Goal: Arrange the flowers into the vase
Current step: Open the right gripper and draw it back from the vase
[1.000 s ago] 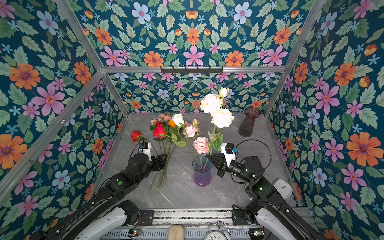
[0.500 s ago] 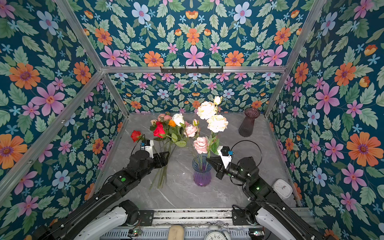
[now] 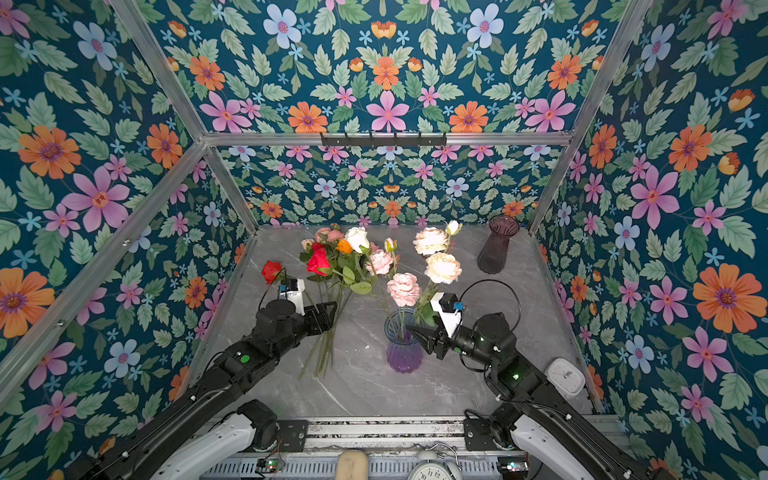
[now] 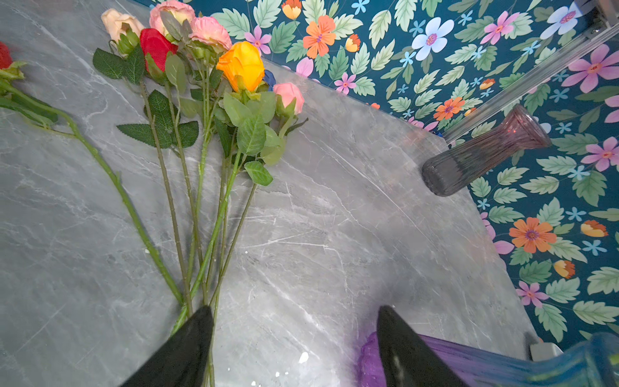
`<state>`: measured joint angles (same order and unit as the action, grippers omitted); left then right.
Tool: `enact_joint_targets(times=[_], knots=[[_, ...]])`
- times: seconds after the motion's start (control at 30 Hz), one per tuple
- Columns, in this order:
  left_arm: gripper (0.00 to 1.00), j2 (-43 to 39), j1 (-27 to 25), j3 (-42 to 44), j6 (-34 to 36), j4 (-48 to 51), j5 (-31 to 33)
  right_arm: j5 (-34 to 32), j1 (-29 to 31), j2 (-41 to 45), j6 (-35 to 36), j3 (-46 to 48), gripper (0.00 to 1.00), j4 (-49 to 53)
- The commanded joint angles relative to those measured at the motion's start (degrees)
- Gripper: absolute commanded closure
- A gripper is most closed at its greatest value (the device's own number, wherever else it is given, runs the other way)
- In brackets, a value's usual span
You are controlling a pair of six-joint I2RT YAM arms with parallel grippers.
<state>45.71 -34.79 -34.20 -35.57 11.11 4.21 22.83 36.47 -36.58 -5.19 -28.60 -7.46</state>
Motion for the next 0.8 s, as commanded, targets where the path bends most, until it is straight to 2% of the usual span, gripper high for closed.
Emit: enact_joint_targets(times=[0.0, 0.1, 0.23, 0.33, 0.43, 0.5, 0.63, 0.77], knots=[[0.21, -0.79, 0.42, 0.57, -0.02, -0.97, -0.77, -0.94, 0.07, -0.02, 0.47, -0.4, 0.45, -0.45], [0.21, -1.24, 0.73, 0.71, -0.11, -0.84, -0.87, -1.05, 0.05, 0.07, 0.45, -0.64, 0.47, -0.21], [0.2, -0.74, 1.16, 0.58, -0.3, -0.01, -0.01, -0.95, 0.09, 0.57, 0.06, -0.5, 0.41, 0.47], [0.17, 0.6, 1.8, 0.02, -1.61, 2.06, 2.29, -1.67, 0.07, 1.32, -1.01, -0.94, 0.27, 2.31], [0.2, 4.53, 3.0, -1.38, -1.07, 3.5, 0.98, -4.07, 0.05, 4.0, -3.0, -0.98, 0.16, 5.39], [0.27, 8.25, 3.22, -2.49, -0.34, 4.33, 0.96, -6.39, 0.04, 6.5, -4.48, -1.23, 0.14, 8.98], [0.29, 13.68, 5.29, -2.72, 0.39, 2.43, 0.75, -10.64, 0.06, 8.95, -9.38, -4.24, 0.14, 20.94], [0.3, 20.91, 9.17, -3.75, 1.91, -0.6, 0.52, -9.66, 0.07, 9.49, -15.56, -5.25, 0.14, 27.74]])
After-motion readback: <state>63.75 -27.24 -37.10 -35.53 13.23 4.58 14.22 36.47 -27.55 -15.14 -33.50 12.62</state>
